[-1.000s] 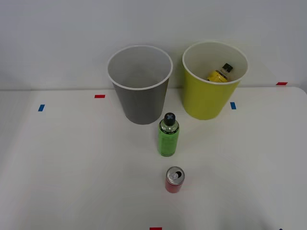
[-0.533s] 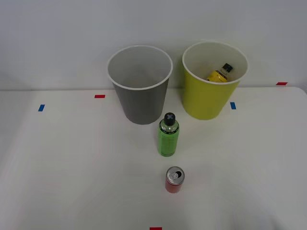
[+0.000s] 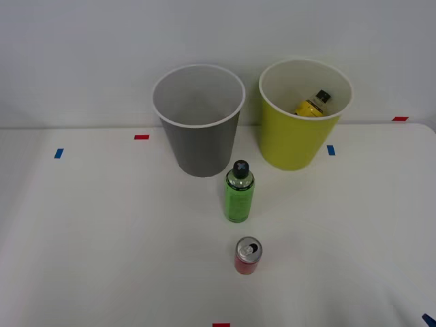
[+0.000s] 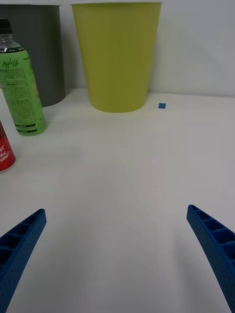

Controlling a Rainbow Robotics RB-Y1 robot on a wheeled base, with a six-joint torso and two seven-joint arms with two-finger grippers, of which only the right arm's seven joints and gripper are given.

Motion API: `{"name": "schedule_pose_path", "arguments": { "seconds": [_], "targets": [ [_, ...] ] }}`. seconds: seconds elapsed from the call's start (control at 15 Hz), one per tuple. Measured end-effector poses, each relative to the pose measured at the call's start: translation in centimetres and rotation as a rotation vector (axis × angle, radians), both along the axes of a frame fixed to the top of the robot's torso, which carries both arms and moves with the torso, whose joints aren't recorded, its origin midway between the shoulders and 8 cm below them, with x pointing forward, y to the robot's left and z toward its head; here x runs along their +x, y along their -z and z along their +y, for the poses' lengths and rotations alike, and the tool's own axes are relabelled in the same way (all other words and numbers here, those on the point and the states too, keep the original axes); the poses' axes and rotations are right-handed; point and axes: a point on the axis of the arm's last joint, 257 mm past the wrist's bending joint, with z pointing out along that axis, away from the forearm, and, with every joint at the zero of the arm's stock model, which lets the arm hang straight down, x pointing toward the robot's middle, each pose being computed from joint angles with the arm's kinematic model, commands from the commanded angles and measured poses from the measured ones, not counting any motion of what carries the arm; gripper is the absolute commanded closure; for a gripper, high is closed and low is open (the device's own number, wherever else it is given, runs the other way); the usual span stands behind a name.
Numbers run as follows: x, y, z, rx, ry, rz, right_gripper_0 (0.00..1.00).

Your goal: Put cans in the gray bin, plastic bottles in the light green bin

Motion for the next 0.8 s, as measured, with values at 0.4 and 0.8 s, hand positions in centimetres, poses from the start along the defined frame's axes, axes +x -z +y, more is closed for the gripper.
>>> {"name": "schedule_pose_path", "arguments": {
  "seconds": [0.4,0.8],
  "targets": [
    [0.25,0.01,-0.40,-0.037,-0.016,0.000,0.00],
    [0.64,0.04,-0.92,-0.049,-0.019,0.005,0.00]
  ]
}}
